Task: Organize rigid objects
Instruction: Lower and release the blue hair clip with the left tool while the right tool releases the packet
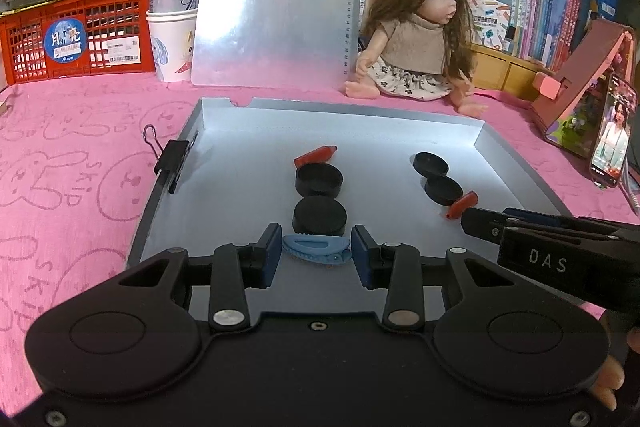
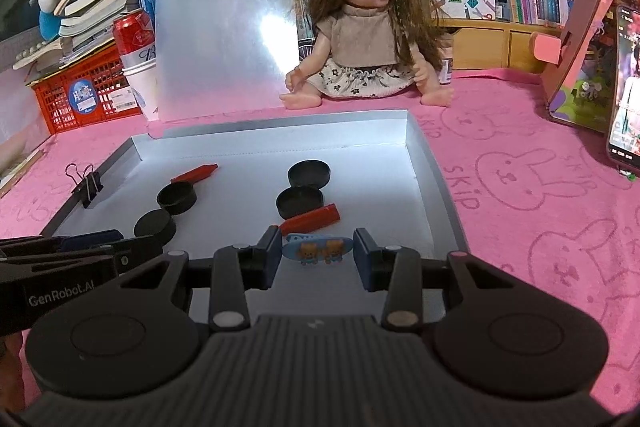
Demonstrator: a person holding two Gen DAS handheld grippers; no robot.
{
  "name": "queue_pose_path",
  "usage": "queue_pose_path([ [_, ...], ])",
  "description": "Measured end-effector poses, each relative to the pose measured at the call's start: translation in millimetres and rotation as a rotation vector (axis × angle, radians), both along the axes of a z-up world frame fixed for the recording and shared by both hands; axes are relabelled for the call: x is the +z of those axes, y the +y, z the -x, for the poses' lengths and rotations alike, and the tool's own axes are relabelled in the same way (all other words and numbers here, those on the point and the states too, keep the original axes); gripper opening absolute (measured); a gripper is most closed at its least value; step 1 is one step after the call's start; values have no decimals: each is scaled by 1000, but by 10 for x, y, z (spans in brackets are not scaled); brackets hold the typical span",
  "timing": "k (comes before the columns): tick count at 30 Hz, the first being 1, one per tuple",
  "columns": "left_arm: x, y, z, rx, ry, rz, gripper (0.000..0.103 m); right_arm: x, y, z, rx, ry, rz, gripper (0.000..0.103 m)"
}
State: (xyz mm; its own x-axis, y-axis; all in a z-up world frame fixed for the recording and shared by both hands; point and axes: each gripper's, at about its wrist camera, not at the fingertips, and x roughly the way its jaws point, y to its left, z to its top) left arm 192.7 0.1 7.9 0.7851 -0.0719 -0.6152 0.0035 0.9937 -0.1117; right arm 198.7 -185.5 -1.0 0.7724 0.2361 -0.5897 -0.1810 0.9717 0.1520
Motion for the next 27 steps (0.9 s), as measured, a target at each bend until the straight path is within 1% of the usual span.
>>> queue_pose_path([
  [8, -16, -24, -49, 2, -7, -30, 36, -8, -3, -39, -6, 4, -5, 44],
  [12, -23, -34, -55, 4, -9, -31, 36, -5, 11, -48, -4, 2, 6, 44],
  [19, -27, -34, -60, 3, -11, -36, 37, -15, 29, -47, -2, -7, 22, 46],
  [23, -27, -36, -59, 2, -11, -37, 37, -15, 29, -48, -3, -8, 16, 47],
  [24, -27, -38, -57, 2, -11, -38, 37, -13, 28, -48, -3, -8, 13, 50],
  [25, -26, -38, -58, 3, -11, -39, 37, -10, 22, -47, -4, -8, 10, 55],
  [27, -26, -36, -61, 3, -11, -39, 37, -8, 17, -43, -5, -8, 5, 59],
])
